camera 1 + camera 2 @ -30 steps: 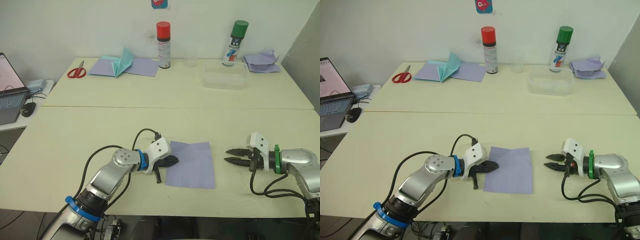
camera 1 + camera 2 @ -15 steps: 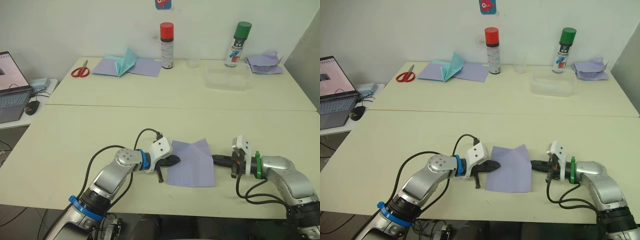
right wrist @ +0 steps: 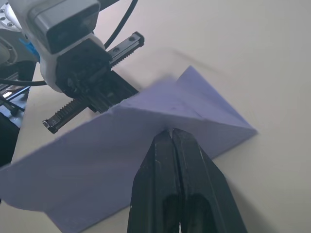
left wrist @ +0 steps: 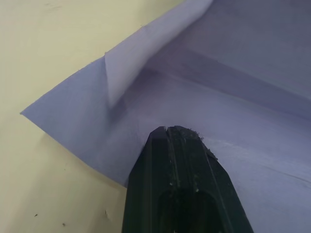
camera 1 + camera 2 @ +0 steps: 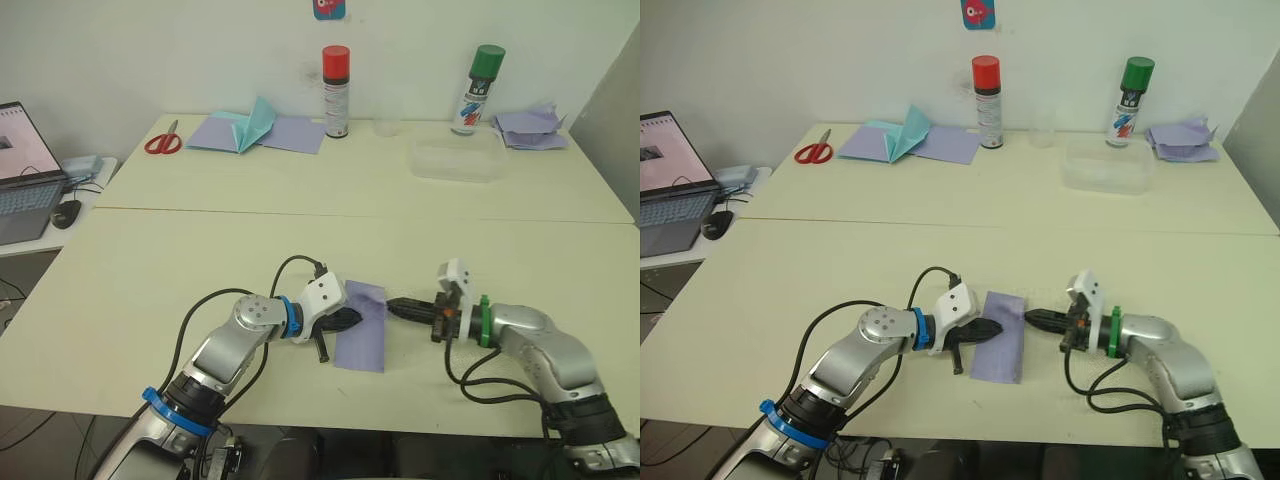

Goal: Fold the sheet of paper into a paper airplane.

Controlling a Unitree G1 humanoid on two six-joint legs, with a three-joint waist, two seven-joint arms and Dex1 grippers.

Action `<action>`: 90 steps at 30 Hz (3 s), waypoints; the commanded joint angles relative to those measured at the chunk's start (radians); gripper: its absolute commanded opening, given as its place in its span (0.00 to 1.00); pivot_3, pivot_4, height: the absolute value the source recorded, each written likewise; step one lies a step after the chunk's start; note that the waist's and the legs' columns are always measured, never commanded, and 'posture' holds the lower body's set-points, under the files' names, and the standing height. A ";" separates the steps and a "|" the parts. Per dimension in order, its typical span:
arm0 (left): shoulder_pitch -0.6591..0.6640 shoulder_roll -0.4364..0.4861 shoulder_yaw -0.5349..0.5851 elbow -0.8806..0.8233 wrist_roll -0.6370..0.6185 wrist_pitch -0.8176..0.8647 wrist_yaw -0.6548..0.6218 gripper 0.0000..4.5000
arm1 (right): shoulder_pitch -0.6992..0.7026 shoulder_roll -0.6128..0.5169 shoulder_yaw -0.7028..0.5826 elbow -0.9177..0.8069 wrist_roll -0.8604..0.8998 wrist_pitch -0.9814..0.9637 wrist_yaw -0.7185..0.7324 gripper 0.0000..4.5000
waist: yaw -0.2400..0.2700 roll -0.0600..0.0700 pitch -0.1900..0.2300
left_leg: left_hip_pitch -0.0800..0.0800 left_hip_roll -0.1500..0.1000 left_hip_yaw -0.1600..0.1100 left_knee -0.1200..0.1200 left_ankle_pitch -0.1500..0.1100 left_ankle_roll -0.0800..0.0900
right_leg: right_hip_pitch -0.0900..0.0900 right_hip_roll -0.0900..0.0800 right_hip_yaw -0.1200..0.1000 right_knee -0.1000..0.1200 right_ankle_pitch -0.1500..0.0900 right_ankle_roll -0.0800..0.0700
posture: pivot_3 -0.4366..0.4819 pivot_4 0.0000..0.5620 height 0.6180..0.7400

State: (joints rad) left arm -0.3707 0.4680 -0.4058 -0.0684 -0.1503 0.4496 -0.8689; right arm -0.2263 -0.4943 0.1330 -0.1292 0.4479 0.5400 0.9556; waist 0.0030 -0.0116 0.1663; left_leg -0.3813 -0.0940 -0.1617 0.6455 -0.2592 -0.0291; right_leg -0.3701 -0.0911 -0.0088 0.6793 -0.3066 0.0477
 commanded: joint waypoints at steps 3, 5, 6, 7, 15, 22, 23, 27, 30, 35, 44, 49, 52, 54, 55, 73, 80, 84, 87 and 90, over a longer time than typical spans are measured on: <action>0.017 0.024 0.000 0.031 0.041 0.029 0.014 0.00 | -0.055 0.050 0.042 0.042 -0.068 -0.080 -0.030 0.01 | -0.002 0.000 0.000 | 0.000 0.000 0.000 0.000 0.000 0.000 | 0.000 0.000 0.000 0.000 0.000 0.000 | 0.48 0.27 1.00; 0.022 0.028 0.005 0.025 0.038 0.035 0.016 0.00 | -0.068 0.059 0.064 0.069 -0.105 -0.112 -0.033 0.01 | -0.004 0.000 0.000 | 0.000 0.000 0.000 0.000 0.000 0.000 | 0.000 0.000 0.000 0.000 0.000 0.000 | 0.48 0.27 1.00; 0.025 0.030 0.007 0.021 0.036 0.038 0.017 0.00 | -0.072 0.061 0.076 0.084 -0.125 -0.129 -0.033 0.01 | -0.004 0.000 0.000 | 0.000 0.000 0.000 0.000 0.000 0.000 | 0.000 0.001 0.000 0.000 0.000 0.000 | 0.48 0.27 1.00; 0.027 0.033 0.010 0.018 0.035 0.041 0.017 0.00 | -0.076 0.063 0.088 0.097 -0.142 -0.143 -0.031 0.01 | -0.005 0.000 0.000 | 0.000 0.000 0.000 0.000 0.000 0.000 | -0.001 0.001 0.000 0.000 0.000 0.000 | 0.48 0.27 1.00; 0.022 0.021 0.134 0.001 0.006 0.082 0.103 0.00 | -0.086 0.057 0.165 0.164 -0.237 -0.194 -0.010 0.01 | -0.012 0.000 -0.001 | 0.001 0.001 0.000 -0.001 0.000 0.000 | -0.002 0.002 0.000 0.001 0.000 0.000 | 0.48 0.27 1.00; -0.019 -0.042 0.252 0.048 -0.026 0.106 0.196 0.00 | -0.096 0.067 0.190 0.200 -0.278 -0.213 -0.005 0.01 | -0.014 -0.001 -0.001 | 0.000 0.001 -0.001 -0.001 0.002 -0.003 | -0.002 0.002 0.001 0.001 0.000 0.000 | 0.48 0.27 1.00; -0.019 -0.034 0.263 0.036 -0.029 0.112 0.196 0.00 | -0.101 0.070 0.193 0.207 -0.284 -0.217 -0.008 0.01 | -0.016 -0.002 -0.002 | 0.001 0.001 -0.001 -0.001 0.002 -0.004 | -0.002 0.002 0.000 0.001 0.000 0.000 | 0.48 0.27 1.00; -0.010 -0.038 0.306 -0.070 -0.109 0.115 0.151 0.00 | -0.109 0.078 0.202 0.222 -0.304 -0.225 -0.011 0.01 | -0.029 -0.002 -0.002 | 0.000 0.002 -0.001 -0.001 0.003 -0.005 | -0.003 0.002 0.000 0.001 0.000 0.000 | 0.48 0.27 1.00; 0.013 -0.013 0.274 -0.180 -0.164 0.130 0.068 0.00 | -0.111 0.074 0.202 0.224 -0.307 -0.226 -0.006 0.01 | -0.030 -0.003 -0.002 | 0.000 0.001 -0.001 -0.001 0.003 -0.005 | -0.003 0.001 0.000 0.000 0.000 0.000 | 0.48 0.27 1.00; 0.043 0.060 0.170 -0.241 -0.178 0.190 -0.031 0.00 | -0.104 0.065 0.192 0.213 -0.300 -0.217 -0.009 0.01 | -0.031 -0.002 -0.003 | 0.001 0.001 0.000 -0.001 0.002 -0.004 | -0.002 0.002 0.001 0.000 0.000 0.000 | 0.48 0.27 1.00; 0.042 0.078 0.017 -0.076 -0.017 0.048 -0.045 0.00 | -0.049 0.008 0.136 0.065 -0.210 -0.166 0.054 0.01 | -0.016 -0.002 -0.003 | 0.000 0.000 -0.001 -0.001 0.000 -0.001 | -0.002 0.001 0.001 0.000 0.000 0.000 | 0.48 0.27 1.00; 0.045 0.064 0.001 -0.034 -0.001 0.020 -0.061 0.00 | -0.013 -0.078 0.121 -0.055 -0.142 -0.094 0.124 0.01 | -0.007 -0.002 -0.002 | -0.001 0.000 -0.001 -0.001 0.000 -0.001 | -0.002 0.001 0.002 -0.001 0.000 0.000 | 0.48 0.27 1.00; 0.044 0.064 -0.003 -0.028 0.002 0.017 -0.070 0.00 | 0.001 -0.105 0.142 -0.067 -0.157 -0.082 0.127 0.01 | -0.006 -0.003 -0.003 | -0.001 0.000 -0.001 -0.001 0.000 0.000 | -0.002 0.001 0.001 -0.001 0.000 0.000 | 0.48 0.27 1.00; 0.041 0.063 -0.001 -0.020 0.004 0.012 -0.073 0.00 | 0.008 -0.104 0.164 -0.049 -0.188 -0.094 0.108 0.01 | -0.005 -0.003 -0.003 | -0.001 0.000 -0.001 -0.001 0.000 0.000 | -0.001 0.001 0.001 -0.001 0.000 0.000 | 0.48 0.27 1.00; 0.039 0.061 0.001 -0.014 0.006 0.009 -0.071 0.00 | 0.009 -0.098 0.175 -0.034 -0.208 -0.104 0.091 0.01 | -0.005 -0.003 -0.003 | -0.001 0.000 -0.001 -0.001 0.000 0.000 | -0.001 0.001 0.001 -0.001 0.000 0.000 | 0.48 0.27 1.00; 0.034 0.081 -0.043 0.037 0.106 -0.082 -0.105 0.00 | -0.139 0.075 0.077 0.305 -0.271 -0.197 -0.146 0.01 | -0.006 -0.003 -0.008 | 0.004 0.001 -0.001 -0.001 0.000 -0.001 | 0.000 0.002 0.001 -0.001 0.000 0.001 | 0.48 0.27 1.00; 0.030 0.079 -0.031 0.051 0.116 -0.096 -0.103 0.00 | -0.180 0.094 0.068 0.396 -0.284 -0.253 -0.165 0.01 | -0.005 -0.003 -0.009 | 0.006 0.000 -0.001 -0.002 0.000 -0.001 | 0.000 0.002 0.001 -0.001 0.000 0.001 | 0.48 0.27 1.00; 0.016 0.054 -0.009 0.072 0.116 -0.116 -0.075 0.00 | -0.131 0.064 0.111 0.310 -0.260 -0.226 -0.068 0.01 | -0.002 -0.003 -0.009 | 0.006 0.000 -0.001 -0.002 0.000 0.000 | 0.001 0.001 0.001 -0.001 0.000 0.001 | 0.48 0.27 1.00; 0.011 0.053 -0.009 0.083 0.118 -0.119 -0.079 0.00 | -0.101 0.054 0.124 0.255 -0.242 -0.198 -0.024 0.01 | -0.004 -0.003 -0.009 | 0.006 0.000 -0.002 -0.002 0.000 0.000 | 0.001 0.001 0.001 -0.001 0.000 0.001 | 0.48 0.27 1.00; 0.010 0.054 -0.012 0.094 0.121 -0.121 -0.082 0.00 | -0.077 0.036 0.140 0.231 -0.250 -0.188 0.006 0.01 | -0.006 -0.003 -0.009 | 0.006 0.000 -0.001 -0.002 0.000 0.000 | 0.001 0.002 0.001 -0.001 0.000 0.001 | 0.48 0.27 1.00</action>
State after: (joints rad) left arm -0.3758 0.5184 -0.3987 -0.0228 -0.0711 0.3145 -0.9617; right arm -0.3305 -0.4436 0.2296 0.1064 0.2102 0.3184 0.9265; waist -0.0026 -0.0143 0.1573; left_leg -0.3751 -0.0934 -0.1632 0.6431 -0.2591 -0.0294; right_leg -0.3688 -0.0894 -0.0075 0.6781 -0.3066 0.0485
